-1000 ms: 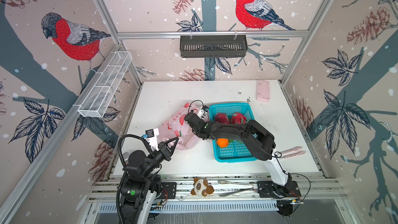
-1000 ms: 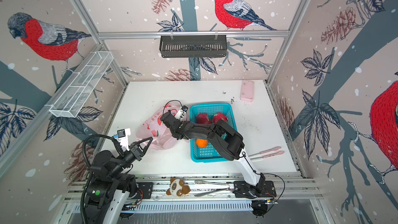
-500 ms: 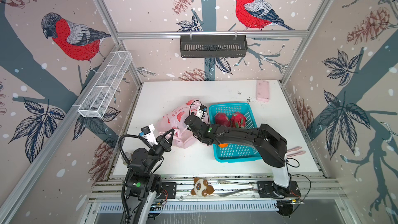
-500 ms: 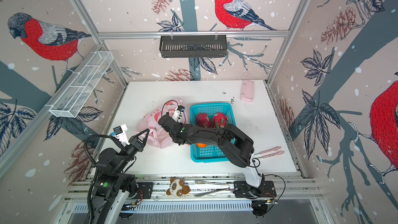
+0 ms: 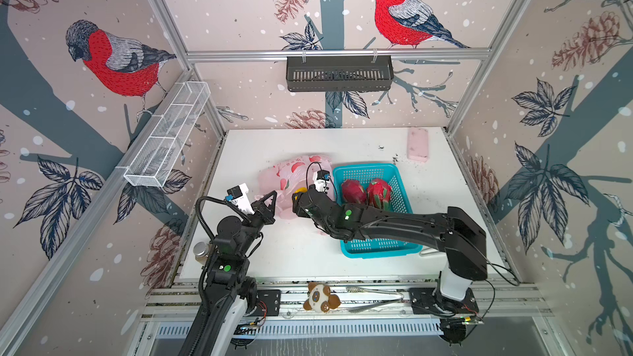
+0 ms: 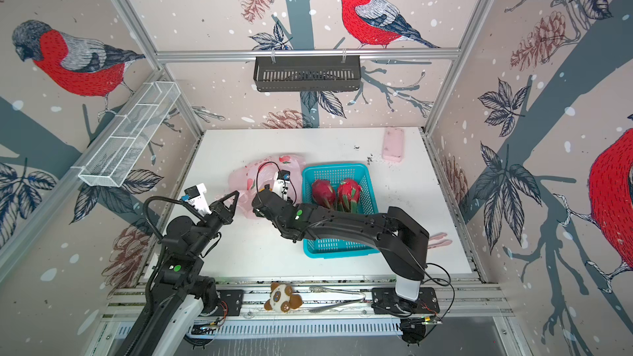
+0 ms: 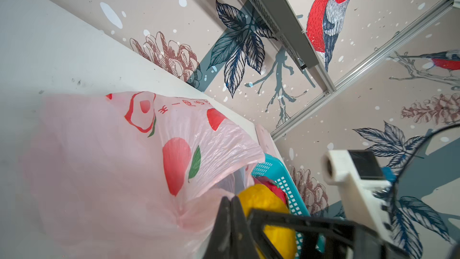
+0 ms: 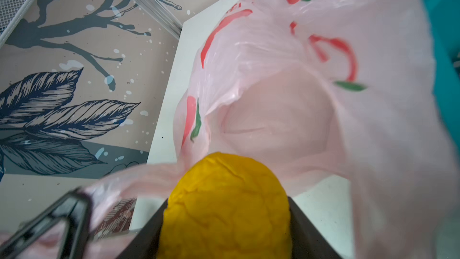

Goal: Untie the knot of the plastic bag and take out the fruit
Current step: 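Lift the yellow fruit out of the bag with the right gripper, then lower the yellow fruit into the teal basket and open the right gripper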

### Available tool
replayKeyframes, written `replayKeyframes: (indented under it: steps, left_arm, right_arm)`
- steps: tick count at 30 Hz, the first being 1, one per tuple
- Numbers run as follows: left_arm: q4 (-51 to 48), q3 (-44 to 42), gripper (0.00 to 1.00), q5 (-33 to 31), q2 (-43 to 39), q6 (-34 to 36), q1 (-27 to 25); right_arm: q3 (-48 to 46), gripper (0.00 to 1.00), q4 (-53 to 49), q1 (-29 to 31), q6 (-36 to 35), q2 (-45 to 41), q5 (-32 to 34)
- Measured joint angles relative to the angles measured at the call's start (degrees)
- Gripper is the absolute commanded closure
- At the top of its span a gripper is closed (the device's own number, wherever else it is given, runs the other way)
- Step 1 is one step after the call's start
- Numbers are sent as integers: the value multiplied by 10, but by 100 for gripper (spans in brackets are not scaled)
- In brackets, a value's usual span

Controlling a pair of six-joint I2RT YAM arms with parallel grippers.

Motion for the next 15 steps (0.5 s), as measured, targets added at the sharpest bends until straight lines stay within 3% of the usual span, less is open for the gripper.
replayKeyframes:
  steps: [11, 15]
  left_arm:
    - [113, 23, 100, -21, 149, 31, 0]
    - [117, 50, 87, -28, 192, 45, 0]
  right_arm:
    - [-152, 48, -73, 5, -29, -218, 63]
    - [-214, 48, -106, -23, -31, -266, 83]
